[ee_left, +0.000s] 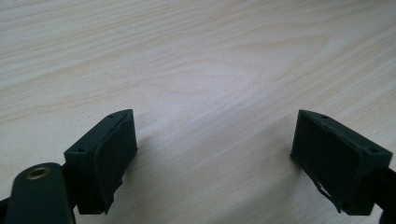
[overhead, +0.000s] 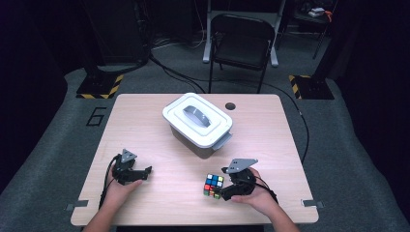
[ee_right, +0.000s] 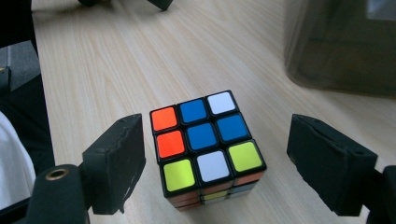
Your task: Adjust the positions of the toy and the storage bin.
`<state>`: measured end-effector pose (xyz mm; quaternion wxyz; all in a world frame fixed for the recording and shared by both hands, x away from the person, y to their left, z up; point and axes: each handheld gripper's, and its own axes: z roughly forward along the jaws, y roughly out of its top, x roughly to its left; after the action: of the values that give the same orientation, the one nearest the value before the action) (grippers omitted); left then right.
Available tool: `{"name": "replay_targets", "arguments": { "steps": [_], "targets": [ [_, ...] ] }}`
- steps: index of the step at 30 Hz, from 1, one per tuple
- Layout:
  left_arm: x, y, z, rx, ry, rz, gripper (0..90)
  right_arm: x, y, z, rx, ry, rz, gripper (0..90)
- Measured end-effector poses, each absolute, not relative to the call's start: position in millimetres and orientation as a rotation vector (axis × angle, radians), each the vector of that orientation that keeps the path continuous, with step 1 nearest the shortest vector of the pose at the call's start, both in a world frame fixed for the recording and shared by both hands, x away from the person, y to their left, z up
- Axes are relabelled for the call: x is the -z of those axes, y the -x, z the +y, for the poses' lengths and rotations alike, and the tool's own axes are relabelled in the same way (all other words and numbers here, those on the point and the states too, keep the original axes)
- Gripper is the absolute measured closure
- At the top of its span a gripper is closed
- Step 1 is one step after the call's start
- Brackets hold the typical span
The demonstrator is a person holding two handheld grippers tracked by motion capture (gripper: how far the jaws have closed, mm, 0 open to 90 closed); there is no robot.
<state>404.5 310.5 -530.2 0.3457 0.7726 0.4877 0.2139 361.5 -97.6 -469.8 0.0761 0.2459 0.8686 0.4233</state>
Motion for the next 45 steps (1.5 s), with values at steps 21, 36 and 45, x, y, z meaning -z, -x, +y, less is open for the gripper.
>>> {"name": "replay_targets", "arguments": {
  "steps": [21,36,45],
  "targets": [
    [530.1,-404.4,310.3,-0.557,-2.006,1.269,13.8,484.3,-361.9,-80.7,-1.169,-0.656,2.683,33.4],
    [529.8,-404.4,310.5,-0.556,-2.011,1.270,13.8,483.1,-348.6,-66.2,-1.179,-0.535,2.763,33.5],
    [530.2,-404.7,310.0,-0.559,-2.004,1.269,13.8,483.1,-343.9,-60.2,-1.182,-0.495,2.788,33.4]
  ]
}}
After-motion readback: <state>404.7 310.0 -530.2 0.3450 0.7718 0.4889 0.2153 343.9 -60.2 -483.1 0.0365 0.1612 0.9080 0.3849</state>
